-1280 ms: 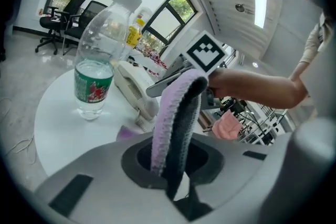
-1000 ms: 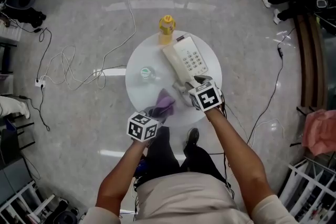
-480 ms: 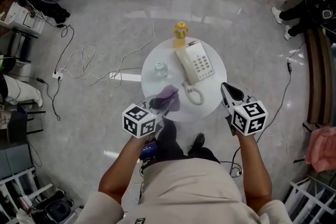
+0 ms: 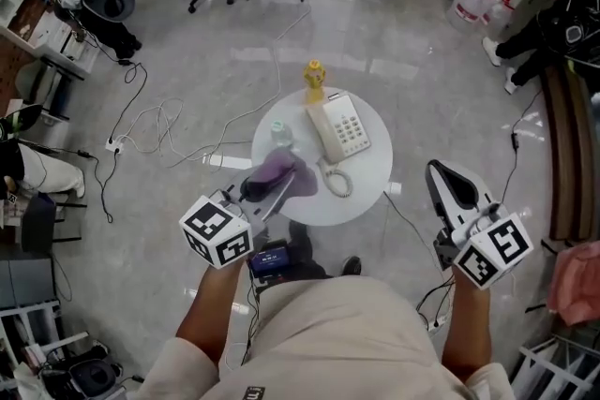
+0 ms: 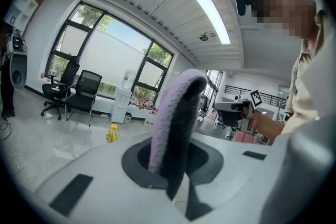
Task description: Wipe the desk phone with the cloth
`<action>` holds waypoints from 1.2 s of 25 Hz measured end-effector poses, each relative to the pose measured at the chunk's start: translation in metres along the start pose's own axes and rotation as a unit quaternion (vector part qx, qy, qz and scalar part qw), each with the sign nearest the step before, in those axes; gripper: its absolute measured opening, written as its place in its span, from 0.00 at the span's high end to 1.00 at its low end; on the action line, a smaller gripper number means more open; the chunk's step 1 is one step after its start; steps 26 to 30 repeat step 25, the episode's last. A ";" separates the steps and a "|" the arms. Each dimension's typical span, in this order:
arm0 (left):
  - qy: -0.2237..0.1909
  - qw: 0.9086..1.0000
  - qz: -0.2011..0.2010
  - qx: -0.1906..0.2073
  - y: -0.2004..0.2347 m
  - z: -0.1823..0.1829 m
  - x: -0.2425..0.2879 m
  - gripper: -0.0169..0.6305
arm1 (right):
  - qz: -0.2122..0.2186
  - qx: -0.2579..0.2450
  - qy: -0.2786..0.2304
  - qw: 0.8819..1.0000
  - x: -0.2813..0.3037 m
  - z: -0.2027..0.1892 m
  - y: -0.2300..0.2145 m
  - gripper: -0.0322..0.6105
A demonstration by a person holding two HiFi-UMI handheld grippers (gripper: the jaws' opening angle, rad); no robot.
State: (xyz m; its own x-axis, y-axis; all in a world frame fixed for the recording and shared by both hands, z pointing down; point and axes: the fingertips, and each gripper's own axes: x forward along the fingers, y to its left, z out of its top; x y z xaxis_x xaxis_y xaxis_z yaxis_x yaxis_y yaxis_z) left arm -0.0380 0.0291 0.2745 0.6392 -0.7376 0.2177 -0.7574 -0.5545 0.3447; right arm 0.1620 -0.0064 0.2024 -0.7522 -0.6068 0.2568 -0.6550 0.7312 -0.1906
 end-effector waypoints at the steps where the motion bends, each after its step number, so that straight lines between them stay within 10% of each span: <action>1: -0.007 1.000 -0.001 0.007 -0.008 0.008 -0.004 0.92 | 0.007 -0.005 -0.005 1.000 -0.009 0.006 0.005 0.96; 10: -0.036 0.998 0.006 0.056 -0.074 0.060 -0.026 0.92 | 0.027 -0.024 -0.045 0.998 -0.069 0.041 0.024 0.96; 30: -0.050 0.996 0.018 0.075 -0.139 0.056 -0.047 0.92 | 0.016 -0.022 -0.060 0.998 -0.147 0.034 0.022 0.96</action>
